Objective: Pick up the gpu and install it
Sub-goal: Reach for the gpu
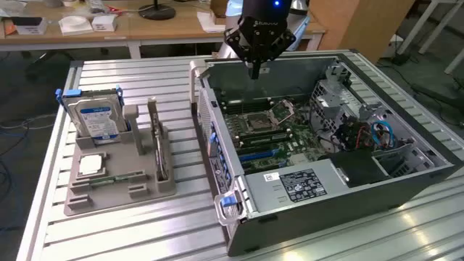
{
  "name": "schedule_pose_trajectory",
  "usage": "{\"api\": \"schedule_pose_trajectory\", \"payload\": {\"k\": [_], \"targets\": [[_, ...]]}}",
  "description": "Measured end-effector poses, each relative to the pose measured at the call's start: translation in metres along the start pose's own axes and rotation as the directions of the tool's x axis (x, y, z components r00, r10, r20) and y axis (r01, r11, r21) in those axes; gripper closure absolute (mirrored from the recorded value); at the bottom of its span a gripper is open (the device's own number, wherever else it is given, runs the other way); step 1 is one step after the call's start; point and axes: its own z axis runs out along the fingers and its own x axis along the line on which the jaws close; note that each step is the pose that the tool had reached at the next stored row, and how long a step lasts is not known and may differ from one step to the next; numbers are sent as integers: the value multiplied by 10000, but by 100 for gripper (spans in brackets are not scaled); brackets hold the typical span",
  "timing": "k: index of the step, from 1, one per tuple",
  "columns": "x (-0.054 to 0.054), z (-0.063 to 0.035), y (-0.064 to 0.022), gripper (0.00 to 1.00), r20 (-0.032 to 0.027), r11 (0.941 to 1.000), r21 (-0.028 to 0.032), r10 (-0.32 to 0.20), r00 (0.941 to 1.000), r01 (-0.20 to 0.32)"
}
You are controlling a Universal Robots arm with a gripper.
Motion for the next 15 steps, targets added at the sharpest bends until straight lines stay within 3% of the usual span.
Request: {"api": "schedule_pose_trajectory", "payload": {"k": [4,15], "targets": [[33,-2,-3,90,-1,10000,2,1,10000,-1],[407,-8,-31,90,0,10000,0,1,10000,-1]]}}
